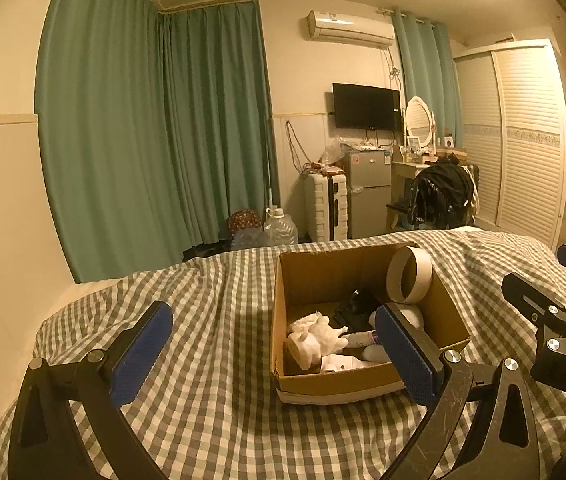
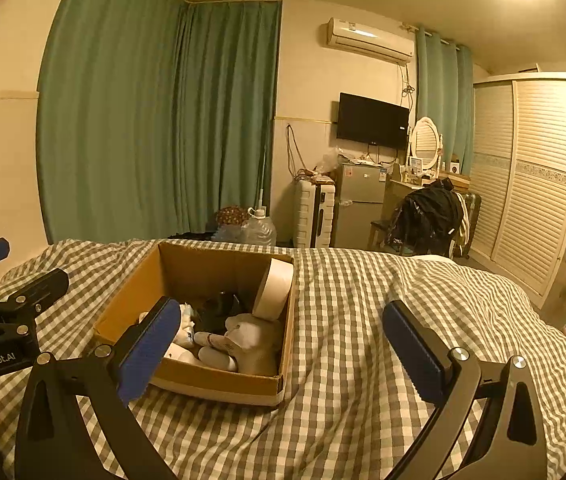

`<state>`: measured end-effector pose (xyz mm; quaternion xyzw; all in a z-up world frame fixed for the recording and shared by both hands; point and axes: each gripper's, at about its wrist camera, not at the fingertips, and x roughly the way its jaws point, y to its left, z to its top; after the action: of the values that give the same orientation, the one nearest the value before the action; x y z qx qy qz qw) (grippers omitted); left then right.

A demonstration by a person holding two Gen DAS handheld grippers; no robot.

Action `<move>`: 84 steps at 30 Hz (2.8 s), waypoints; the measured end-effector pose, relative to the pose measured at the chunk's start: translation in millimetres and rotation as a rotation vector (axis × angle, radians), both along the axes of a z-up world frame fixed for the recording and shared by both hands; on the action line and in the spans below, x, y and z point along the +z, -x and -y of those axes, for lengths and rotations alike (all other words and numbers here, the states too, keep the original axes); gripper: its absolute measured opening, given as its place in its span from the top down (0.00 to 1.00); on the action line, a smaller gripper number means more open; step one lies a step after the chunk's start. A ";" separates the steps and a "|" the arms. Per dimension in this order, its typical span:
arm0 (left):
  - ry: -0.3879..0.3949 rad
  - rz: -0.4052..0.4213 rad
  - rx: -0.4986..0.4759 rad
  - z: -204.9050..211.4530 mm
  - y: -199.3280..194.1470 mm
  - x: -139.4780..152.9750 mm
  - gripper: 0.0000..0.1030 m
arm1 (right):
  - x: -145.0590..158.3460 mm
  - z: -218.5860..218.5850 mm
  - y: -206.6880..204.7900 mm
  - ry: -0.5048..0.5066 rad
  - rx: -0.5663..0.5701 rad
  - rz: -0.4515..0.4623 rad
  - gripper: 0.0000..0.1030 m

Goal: Organize objects

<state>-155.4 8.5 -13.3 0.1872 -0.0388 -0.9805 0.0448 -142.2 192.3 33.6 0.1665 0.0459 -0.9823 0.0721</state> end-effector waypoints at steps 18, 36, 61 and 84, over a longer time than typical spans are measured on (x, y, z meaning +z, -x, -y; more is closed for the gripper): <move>-0.016 0.020 0.000 2.1 2.9 -3.4 0.00 | -3.1 3.3 2.2 -0.003 0.000 0.026 0.02; -0.013 0.022 0.001 1.6 1.7 -3.3 0.00 | -4.0 3.0 0.7 -0.001 -0.006 0.031 0.02; -0.023 0.021 -0.004 4.4 2.0 -3.4 0.00 | -4.5 3.6 2.3 -0.003 -0.008 0.037 0.02; -0.009 0.024 0.007 3.9 3.1 -7.5 0.00 | -6.2 3.7 1.9 -0.006 -0.008 0.041 0.02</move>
<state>-158.5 4.6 -20.7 0.1993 -0.0344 -0.9782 0.0471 -144.1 188.6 27.4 0.1869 0.0465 -0.9789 0.0687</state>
